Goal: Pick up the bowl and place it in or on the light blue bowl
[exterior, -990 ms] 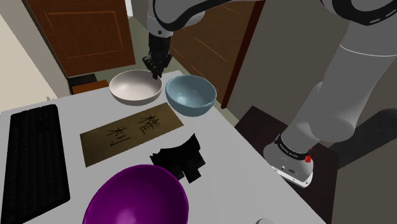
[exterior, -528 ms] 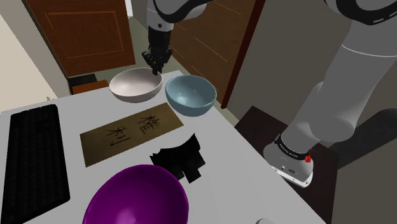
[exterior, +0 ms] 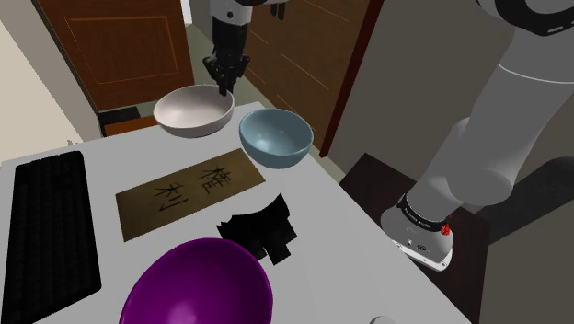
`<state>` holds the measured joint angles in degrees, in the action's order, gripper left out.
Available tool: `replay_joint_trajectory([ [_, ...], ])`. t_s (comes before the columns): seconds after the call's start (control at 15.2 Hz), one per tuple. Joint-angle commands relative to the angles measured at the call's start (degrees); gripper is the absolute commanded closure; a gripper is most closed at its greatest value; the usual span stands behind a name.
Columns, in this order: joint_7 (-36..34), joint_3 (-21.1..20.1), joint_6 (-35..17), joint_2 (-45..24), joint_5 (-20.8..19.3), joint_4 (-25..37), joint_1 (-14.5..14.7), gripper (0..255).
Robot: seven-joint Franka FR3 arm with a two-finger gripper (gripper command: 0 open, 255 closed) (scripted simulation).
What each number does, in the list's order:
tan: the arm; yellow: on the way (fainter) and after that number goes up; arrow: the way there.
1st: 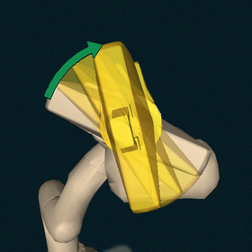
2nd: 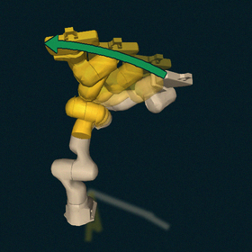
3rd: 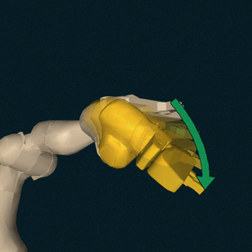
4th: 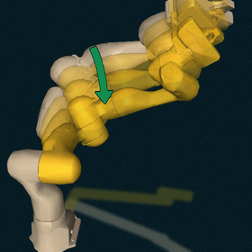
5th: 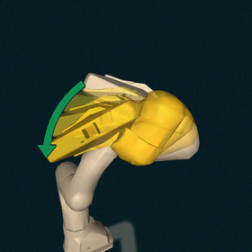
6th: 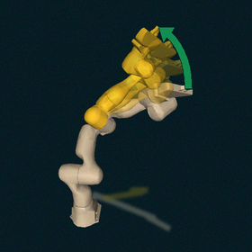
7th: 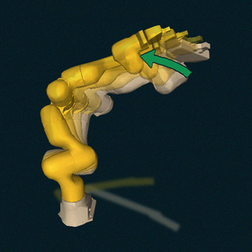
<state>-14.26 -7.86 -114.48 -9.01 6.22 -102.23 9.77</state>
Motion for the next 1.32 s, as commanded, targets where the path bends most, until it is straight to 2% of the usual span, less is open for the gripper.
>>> replay_joint_trajectory([
  [0.0, -0.1, 0.0, 1.6, 0.1, -0.1, 1.5, 0.0, 255],
  [1.25, -1.6, 0.0, 15.7, 0.3, -0.5, 15.6, -0.1, 255],
])
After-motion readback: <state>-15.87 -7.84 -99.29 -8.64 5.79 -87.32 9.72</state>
